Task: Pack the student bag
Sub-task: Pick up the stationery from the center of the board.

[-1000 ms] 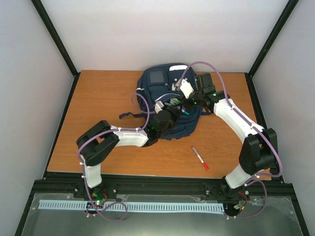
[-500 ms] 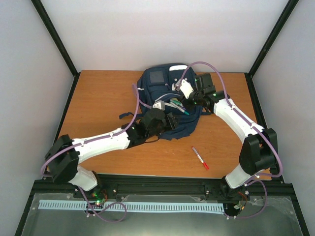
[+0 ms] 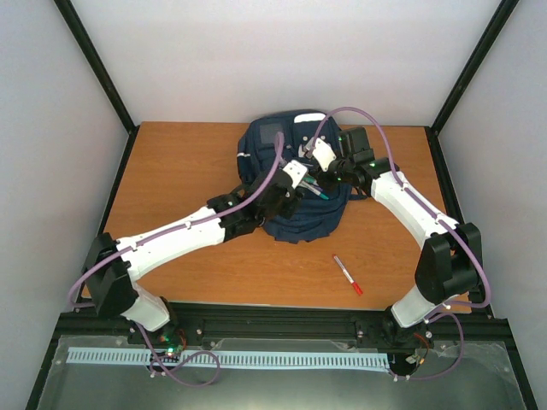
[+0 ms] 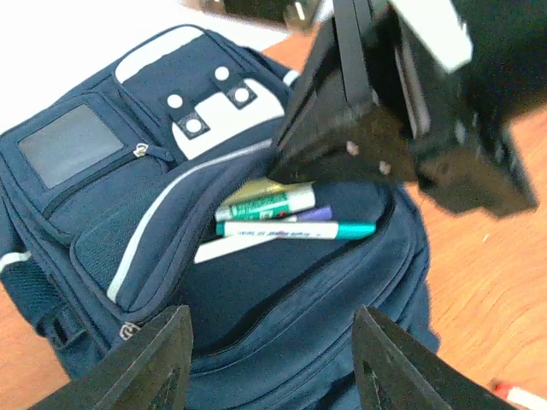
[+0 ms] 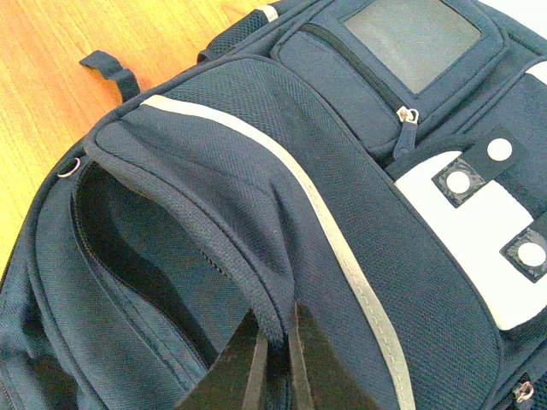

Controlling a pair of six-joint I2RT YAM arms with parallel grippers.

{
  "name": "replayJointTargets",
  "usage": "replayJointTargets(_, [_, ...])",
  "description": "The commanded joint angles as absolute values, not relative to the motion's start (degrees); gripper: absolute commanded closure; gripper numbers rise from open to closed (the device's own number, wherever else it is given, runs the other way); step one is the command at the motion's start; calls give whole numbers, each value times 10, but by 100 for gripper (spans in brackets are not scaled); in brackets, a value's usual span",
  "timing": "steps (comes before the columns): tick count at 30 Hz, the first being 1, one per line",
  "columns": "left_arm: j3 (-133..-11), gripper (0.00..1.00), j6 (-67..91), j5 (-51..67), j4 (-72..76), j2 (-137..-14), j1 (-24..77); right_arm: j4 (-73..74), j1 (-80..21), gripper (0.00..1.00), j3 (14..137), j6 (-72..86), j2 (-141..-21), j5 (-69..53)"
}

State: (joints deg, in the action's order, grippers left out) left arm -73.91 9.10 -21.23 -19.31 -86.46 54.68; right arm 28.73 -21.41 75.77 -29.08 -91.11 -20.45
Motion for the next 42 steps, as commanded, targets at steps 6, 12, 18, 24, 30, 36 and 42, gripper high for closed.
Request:
replayJointTargets(6, [-674,48,-109,-200,-88,-867,504,283,-213,97,774,-278,-900,-230])
replayJointTargets(12, [-697,48,-154,-153,-81,-899,489,284,-213,97,775,-275,-904,-240])
replayJointTargets(18, [-726,50,-189,-173,-66,-950,482,295,-213,97,784,-269,-913,-259])
replayJointTargets(24, [-727,53,-204,-195,-30,-960,459,294,-212,97,781,-265,-914,-267])
replayJointTargets(30, [-735,53,-204,-210,9,-983,443,297,-211,97,783,-261,-930,-281])
replayJointTargets(36, [-739,53,-174,-237,10,-992,443,317,-205,76,793,-273,-932,-296])
replayJointTargets(42, [-748,53,-147,-224,-12,-991,443,392,-184,57,787,-334,-868,-279])
